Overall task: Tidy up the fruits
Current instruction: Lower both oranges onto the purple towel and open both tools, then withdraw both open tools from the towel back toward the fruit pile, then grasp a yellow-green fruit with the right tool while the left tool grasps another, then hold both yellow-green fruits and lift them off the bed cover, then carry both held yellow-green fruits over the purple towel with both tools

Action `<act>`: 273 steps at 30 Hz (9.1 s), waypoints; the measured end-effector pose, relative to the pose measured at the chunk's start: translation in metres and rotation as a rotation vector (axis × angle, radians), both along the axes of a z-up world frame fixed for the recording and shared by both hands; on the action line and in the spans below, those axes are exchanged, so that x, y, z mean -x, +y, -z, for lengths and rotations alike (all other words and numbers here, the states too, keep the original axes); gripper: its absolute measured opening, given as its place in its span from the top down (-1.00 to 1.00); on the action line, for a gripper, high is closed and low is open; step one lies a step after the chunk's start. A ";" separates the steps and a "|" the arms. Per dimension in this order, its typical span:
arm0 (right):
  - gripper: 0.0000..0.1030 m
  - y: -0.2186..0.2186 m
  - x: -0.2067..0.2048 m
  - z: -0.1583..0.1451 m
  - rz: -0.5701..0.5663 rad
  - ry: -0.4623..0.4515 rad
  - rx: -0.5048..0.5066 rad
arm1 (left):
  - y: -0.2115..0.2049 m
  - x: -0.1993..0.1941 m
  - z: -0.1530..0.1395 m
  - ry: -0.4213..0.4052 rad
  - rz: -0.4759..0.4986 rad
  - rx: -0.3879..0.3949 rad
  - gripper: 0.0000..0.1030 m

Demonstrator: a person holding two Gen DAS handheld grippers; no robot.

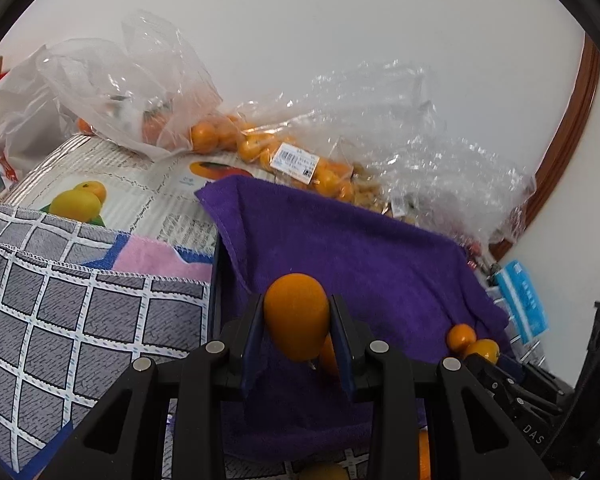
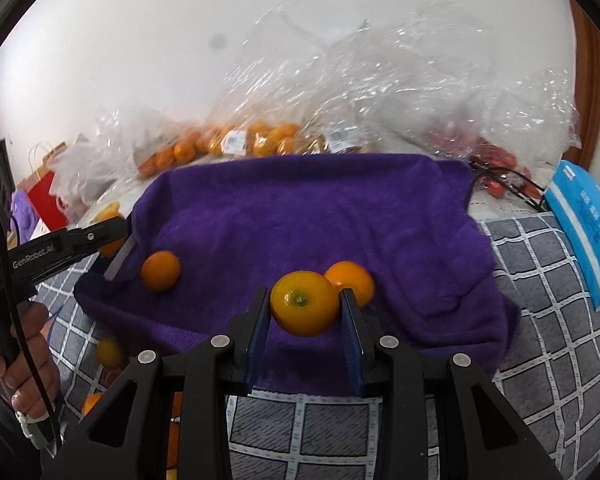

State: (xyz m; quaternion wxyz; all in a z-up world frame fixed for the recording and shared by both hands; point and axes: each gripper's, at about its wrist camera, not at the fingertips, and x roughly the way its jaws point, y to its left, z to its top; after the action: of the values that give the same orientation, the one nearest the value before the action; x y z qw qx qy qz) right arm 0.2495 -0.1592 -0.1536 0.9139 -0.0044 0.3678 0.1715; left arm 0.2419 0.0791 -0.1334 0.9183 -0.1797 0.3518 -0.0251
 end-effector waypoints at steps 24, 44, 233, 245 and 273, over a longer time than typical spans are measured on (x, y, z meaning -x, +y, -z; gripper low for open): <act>0.32 0.003 -0.003 0.007 0.010 0.010 -0.016 | -0.015 -0.006 0.012 0.078 0.030 -0.088 0.40; 0.00 -0.005 0.008 -0.010 0.045 -0.071 -0.103 | -0.025 0.011 -0.011 -0.028 0.031 -0.143 0.23; 0.48 -0.036 0.122 0.018 0.031 0.000 -0.088 | -0.002 0.127 0.004 -0.045 0.075 -0.085 0.51; 0.48 -0.046 0.123 0.016 0.079 -0.007 -0.120 | -0.007 0.132 0.001 -0.072 0.096 -0.087 0.51; 0.48 -0.045 0.140 -0.021 0.076 -0.063 -0.109 | -0.007 0.150 -0.006 -0.078 0.126 0.005 0.51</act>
State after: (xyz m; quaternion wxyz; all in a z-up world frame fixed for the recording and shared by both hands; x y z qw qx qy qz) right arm 0.1092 -0.2045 -0.1327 0.9298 0.0543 0.3288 0.1561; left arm 0.0918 0.0724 -0.1277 0.9275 -0.1584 0.3263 -0.0905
